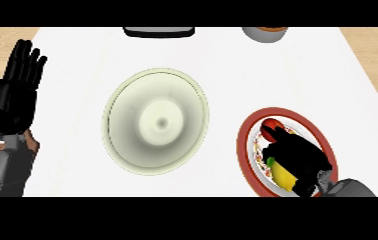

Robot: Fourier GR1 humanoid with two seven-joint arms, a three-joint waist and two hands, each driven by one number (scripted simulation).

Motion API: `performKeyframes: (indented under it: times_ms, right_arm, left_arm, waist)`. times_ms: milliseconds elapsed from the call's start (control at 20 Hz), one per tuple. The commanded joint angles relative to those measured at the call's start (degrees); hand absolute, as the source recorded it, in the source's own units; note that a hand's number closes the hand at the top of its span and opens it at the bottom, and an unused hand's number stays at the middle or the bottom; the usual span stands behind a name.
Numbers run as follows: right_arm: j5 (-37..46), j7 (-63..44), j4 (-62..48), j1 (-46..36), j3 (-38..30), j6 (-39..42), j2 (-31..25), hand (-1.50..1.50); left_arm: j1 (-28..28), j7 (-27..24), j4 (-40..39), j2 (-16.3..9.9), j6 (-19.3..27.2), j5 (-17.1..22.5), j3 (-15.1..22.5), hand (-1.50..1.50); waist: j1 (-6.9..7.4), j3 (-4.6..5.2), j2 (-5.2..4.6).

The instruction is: Pick the lemon from the plate and place it in the bowl

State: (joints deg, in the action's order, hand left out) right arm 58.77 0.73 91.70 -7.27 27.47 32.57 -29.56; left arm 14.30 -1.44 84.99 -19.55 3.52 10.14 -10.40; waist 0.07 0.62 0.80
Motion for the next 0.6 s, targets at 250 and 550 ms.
performKeyframes:
  times_ms: [250, 550]
  right_arm:
    - [3.1, 6.1, -0.6, 2.7, -1.2, -3.6, 0.1, 1.50]
    - [-2.1, 19.9, -21.2, -17.7, -15.7, -9.0, -5.2, 1.50]
  left_arm:
    - [-2.2, 1.5, 3.6, 0.5, -1.2, -0.4, -0.5, 0.00]
    - [1.0, 0.6, 0.2, 1.2, -1.2, -1.0, 0.3, 0.00]
  waist:
    - [-0.11, -0.63, -0.75]
    - [2.66, -0.77, -1.91]
